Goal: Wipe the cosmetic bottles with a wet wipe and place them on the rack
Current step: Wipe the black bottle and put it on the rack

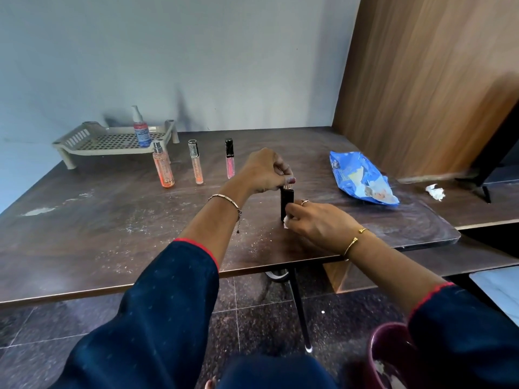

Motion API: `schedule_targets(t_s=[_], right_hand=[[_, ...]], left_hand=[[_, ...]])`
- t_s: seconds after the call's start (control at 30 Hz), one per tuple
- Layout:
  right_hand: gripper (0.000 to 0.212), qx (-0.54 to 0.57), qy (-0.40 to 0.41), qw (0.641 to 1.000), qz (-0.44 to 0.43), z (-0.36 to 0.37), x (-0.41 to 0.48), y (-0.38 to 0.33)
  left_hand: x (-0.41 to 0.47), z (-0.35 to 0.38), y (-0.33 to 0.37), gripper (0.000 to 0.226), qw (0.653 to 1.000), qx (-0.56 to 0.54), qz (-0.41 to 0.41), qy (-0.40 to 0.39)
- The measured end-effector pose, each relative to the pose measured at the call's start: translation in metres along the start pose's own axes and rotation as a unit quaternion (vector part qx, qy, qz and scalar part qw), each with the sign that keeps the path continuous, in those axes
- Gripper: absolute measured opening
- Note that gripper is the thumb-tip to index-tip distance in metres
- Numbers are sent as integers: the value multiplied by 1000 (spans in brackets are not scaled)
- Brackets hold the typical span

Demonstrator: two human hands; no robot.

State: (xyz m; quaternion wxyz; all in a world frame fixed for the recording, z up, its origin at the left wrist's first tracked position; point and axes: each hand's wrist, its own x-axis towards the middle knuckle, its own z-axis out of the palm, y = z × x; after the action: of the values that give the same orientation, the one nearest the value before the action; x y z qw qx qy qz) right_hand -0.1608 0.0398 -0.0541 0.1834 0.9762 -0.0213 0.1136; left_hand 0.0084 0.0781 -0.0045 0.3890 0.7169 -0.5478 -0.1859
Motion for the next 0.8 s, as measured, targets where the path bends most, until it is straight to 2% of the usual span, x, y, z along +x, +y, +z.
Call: schedule_targets(t_s=[0.07,0.13,0.2,0.27,0.3,0.37,0.53,0.8], right_hand=[[15,34,33,998,34,-1,-3,8],[18,101,106,984,102,0,-4,14],[21,189,210,939,198,3,-2,17],[18,290,291,868,279,5,5,12],[15,325,315,839,303,5,9,8],[10,354,330,815,319,7,19,0],[14,388,301,804,336,13,36,-18],[14,359,215,833,363,27,20,-33]], left_hand=[[-4,-5,-3,11,1000,-2,5,-3],[-9,-10,-7,11,1000,-9,7,-6],[-17,-14,-10,14,1000,-28,4,-10],[-24,-16,-12,18,998,-61,-12,-13],[-26,-16,-13,19,997,-79,-22,-13],[-30,-17,-14,19,994,-102,-34,-11],[-34,-14,-18,19,989,-143,-33,-1],[-34,-12,-26,23,977,-211,-39,6]])
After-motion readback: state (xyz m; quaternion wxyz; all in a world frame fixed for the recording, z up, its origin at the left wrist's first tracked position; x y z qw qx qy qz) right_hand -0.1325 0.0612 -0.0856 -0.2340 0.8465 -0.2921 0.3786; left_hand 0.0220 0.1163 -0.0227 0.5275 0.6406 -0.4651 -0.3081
